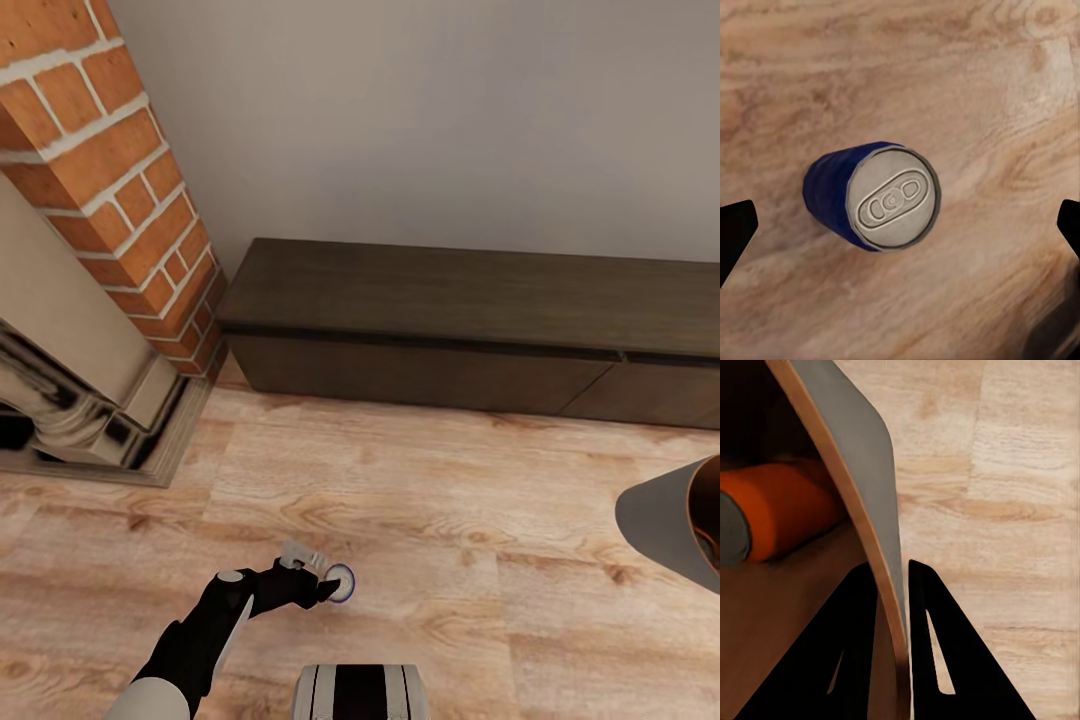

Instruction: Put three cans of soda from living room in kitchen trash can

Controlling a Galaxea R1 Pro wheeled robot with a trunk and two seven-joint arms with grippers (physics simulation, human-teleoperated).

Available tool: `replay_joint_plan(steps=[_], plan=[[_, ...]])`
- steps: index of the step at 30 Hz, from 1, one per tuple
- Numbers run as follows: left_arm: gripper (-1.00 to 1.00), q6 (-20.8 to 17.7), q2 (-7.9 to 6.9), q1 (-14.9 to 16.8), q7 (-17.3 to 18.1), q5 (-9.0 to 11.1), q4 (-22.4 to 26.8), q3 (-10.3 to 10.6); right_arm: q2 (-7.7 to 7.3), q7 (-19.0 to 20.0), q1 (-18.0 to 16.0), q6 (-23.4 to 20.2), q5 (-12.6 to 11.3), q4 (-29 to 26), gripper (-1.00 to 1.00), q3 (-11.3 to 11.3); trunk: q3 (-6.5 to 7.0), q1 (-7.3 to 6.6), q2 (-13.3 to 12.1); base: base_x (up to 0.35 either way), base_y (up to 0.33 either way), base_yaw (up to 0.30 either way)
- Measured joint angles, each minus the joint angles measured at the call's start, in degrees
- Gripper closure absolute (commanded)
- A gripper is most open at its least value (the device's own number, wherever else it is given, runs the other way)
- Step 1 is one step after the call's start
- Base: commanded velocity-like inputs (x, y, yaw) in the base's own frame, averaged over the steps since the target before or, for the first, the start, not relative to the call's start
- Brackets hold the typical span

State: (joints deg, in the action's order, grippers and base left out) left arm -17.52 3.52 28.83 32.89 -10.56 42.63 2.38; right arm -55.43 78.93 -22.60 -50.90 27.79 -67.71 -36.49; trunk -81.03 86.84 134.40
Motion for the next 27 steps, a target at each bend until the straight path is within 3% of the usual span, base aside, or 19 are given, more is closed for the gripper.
replay_joint_plan(steps=[8, 17, 27], plan=[[-1.0, 0.1, 0.0, 0.0, 0.0, 0.0, -0.1, 0.0, -0.6, 0.1, 0.0, -2.6, -0.2, -4.7, 1.0, 0.0, -2.07, 1.75, 3.2, 0.0, 0.0, 0.0], [-1.0, 0.2, 0.0, 0.0, -0.1, 0.0, -0.2, 0.1, -1.38, 0.2, 0.1, -3.6, -0.3, -6.4, 1.0, 0.0, -4.42, 3.74, 6.8, 0.0, 0.0, 0.0], [-1.0, 0.2, -0.06, 0.0, 0.0, 0.0, 0.1, 0.1, -1.37, 0.2, 0.2, -3.6, -0.3, -6.6, 1.0, 0.0, -5.24, 3.74, 6.8, 0.012, 0.0, 0.0]])
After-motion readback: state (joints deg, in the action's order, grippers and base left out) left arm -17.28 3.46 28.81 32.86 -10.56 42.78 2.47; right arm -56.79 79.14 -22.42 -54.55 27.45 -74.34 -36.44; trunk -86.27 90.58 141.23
